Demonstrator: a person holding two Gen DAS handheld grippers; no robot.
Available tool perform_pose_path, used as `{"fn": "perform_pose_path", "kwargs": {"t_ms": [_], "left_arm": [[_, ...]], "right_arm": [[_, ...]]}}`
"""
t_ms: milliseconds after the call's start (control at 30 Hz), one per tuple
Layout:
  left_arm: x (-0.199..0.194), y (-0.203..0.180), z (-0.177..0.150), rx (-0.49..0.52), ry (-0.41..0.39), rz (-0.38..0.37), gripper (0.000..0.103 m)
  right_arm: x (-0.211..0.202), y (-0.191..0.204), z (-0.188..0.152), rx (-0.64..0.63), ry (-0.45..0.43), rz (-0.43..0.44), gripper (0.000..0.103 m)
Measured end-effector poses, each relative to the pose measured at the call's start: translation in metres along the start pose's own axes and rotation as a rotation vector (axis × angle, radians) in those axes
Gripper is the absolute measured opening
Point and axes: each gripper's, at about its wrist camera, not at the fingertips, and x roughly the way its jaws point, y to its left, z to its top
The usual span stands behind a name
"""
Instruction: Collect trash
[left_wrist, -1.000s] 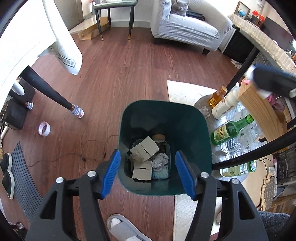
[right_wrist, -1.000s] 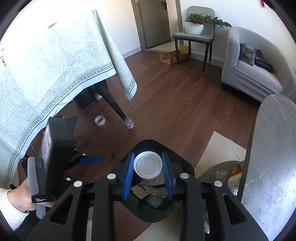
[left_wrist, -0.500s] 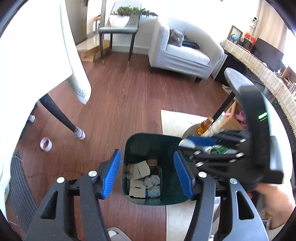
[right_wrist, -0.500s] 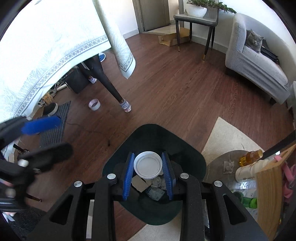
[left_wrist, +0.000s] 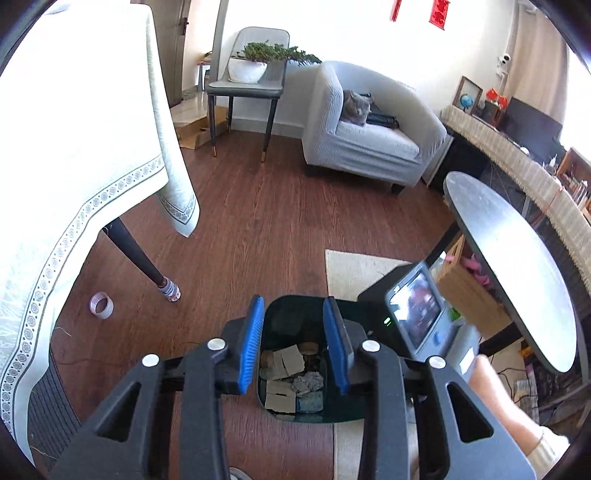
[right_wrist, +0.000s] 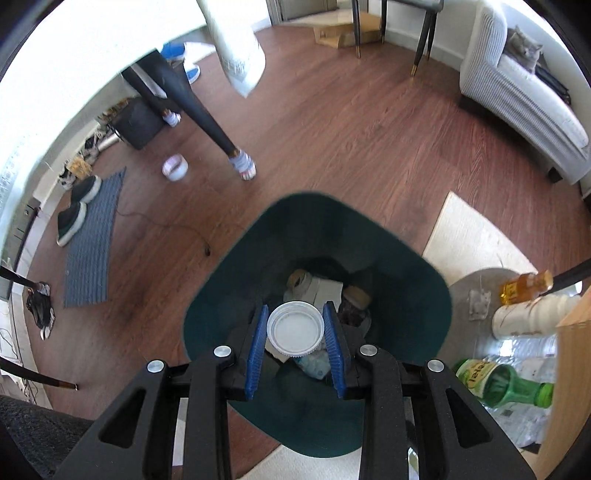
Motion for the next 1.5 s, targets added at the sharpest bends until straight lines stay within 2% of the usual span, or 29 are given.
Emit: {"fn": "perform_pose_path", "kwargs": {"t_ms": [100,267,467,600,767,1067,1167,1300,1500], "left_arm": [[-0.006,0.002,0.003,-0.021,-0.016,-0.012,0.033],[-0.017,0.001,0.006,-0.025,-0.041,-0.027,0.033],[-0.025,-0.009,0.008,0.010,-0.066,-0.014,0.033],[-0.033,-0.014,0.013,-0.002,-0.090,-0.034,0.035],[-0.044,-0.029,0.017,0.034,-0.129,-0.015,0.039],[-0.063,-0.060,0.029,0.094,-0.192,0.015,0.044],[-0.066,-0.067,0.033,0.079,-0.198,-0.001,0.045],[-0.072,-0.082,0.037,0.095,-0.230,0.005,0.054],[-0.072,-0.103,0.041,0.115,-0.254,0.014,0.062]], "right_arm": [[0.017,0.002,-0.006,-0.001,0.056,-0.009,0.031],[0.036,0.002,-0.017,-0.005,0.136,-0.032,0.044],[0.035,0.004,-0.023,-0.036,0.146,-0.055,0.046],[0.029,0.008,-0.025,-0.073,0.148,-0.050,0.046],[-0.002,0.015,-0.022,-0.096,0.069,-0.039,0.046],[-0.096,0.014,-0.010,-0.093,-0.162,-0.006,0.038],[-0.124,0.007,-0.011,-0.090,-0.218,-0.004,0.038],[-0.154,-0.006,-0.017,-0.066,-0.284,-0.009,0.038],[-0.196,-0.038,-0.036,-0.016,-0.401,-0.038,0.038]]}}
